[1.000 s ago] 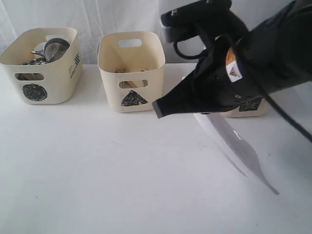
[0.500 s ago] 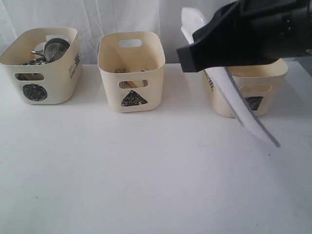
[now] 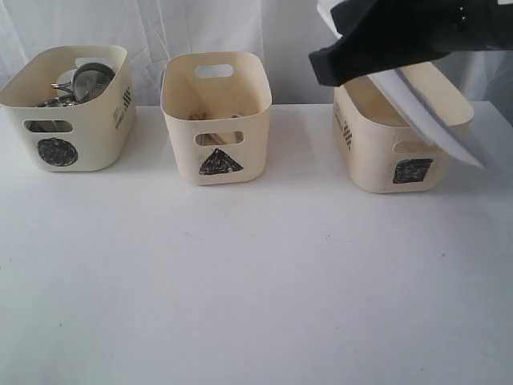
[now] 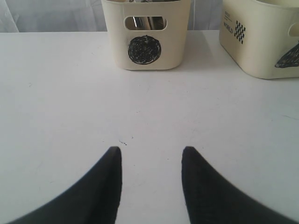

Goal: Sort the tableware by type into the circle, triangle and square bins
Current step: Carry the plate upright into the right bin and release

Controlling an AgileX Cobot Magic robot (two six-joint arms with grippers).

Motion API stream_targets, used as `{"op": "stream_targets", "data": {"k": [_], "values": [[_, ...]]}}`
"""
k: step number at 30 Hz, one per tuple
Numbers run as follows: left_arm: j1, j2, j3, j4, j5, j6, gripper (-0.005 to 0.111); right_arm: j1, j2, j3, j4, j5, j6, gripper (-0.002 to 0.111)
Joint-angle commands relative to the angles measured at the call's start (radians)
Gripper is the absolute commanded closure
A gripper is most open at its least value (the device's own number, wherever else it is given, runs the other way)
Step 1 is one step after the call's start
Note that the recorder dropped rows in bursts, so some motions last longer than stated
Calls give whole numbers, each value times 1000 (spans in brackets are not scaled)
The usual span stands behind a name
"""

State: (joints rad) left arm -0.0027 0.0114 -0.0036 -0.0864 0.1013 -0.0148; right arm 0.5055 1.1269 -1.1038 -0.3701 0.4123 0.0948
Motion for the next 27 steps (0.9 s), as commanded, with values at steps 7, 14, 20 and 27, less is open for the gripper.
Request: {"op": "stream_targets", "data": {"k": [7,14,20,27], "values": [[1,-3,4,-6,-3,-8,60,-189,141,-3,-13,-359,-50,108],[1,-3,4,-6,-3,-8,60,-298,295,-50,19,-540,-67,108],[1,-3,4,-6,-3,-8,60,-349,437,-132,19,-614,-67,108],[1,-3,4,-6,-3,-8,60,-374,586,-204,19,-689,-66,108]]}}
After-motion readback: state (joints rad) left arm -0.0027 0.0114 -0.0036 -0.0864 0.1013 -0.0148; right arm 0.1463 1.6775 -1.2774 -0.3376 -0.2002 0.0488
